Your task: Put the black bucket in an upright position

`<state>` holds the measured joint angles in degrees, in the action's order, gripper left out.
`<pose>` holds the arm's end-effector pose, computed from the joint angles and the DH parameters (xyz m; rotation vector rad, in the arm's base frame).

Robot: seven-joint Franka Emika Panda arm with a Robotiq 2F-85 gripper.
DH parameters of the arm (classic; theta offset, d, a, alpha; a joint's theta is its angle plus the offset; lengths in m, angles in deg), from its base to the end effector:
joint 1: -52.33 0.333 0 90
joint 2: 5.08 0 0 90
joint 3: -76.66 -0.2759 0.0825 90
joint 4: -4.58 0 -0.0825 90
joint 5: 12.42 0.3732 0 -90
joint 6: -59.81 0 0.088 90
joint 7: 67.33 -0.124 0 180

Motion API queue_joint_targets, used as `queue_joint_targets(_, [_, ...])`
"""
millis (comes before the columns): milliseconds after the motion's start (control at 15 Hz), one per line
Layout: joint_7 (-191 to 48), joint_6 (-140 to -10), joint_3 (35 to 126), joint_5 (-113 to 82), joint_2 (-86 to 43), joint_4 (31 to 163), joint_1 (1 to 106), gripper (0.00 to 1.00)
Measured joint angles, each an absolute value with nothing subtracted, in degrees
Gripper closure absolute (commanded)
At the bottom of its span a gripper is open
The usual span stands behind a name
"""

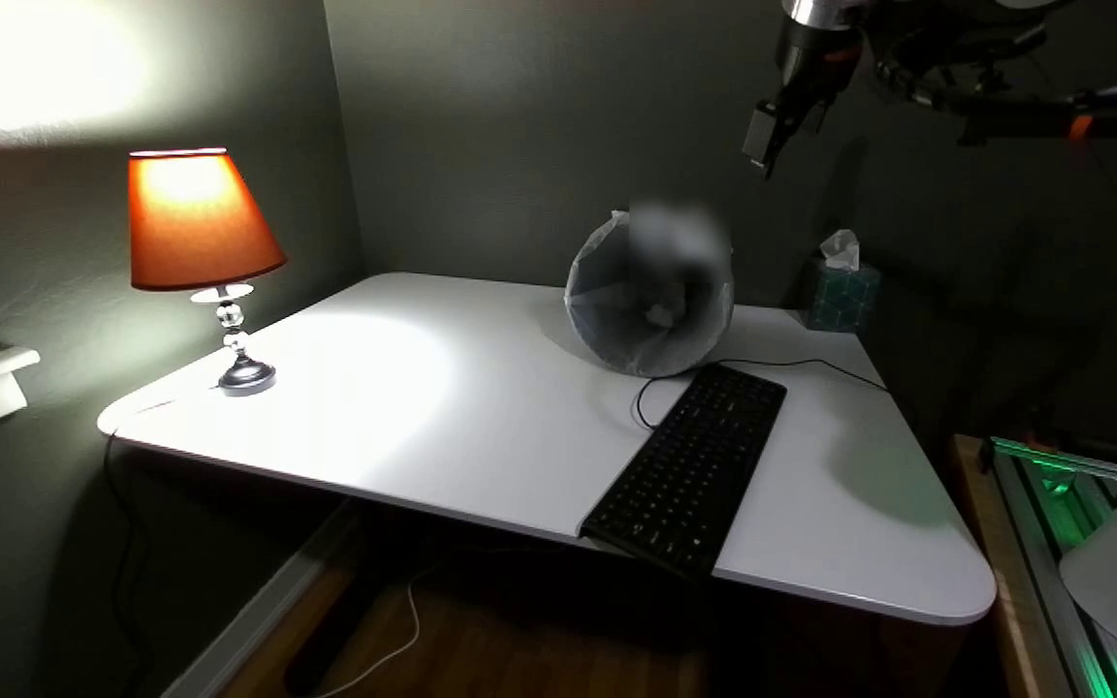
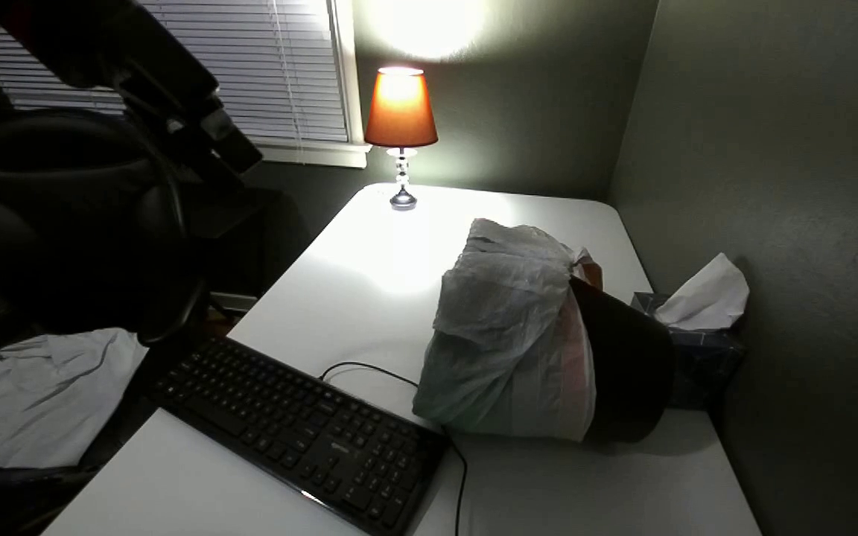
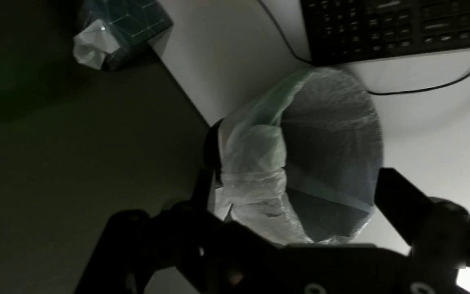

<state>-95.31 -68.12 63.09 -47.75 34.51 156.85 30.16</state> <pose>0.3761 -0.0872 0.4386 2.4373 -0.4194 0.4060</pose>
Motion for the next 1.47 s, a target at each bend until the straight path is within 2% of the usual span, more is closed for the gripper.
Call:
queue_joint_targets(267, [-99.6, -68.1, 63.4, -63.6, 32.4, 156.2, 27.1, 0.00])
queue_joint_targets(667, [-111.4, -68.1, 68.3, -80.3, 23.4, 153.9, 29.5, 0.00])
queue_joint_targets(1133, [-120.8, -68.1, 77.7, -87.6, 13.0, 148.9, 35.4, 0.00])
queue_joint_targets(1467, [-125.5, -68.1, 80.5, -88.7, 7.1, 146.3, 38.5, 0.00])
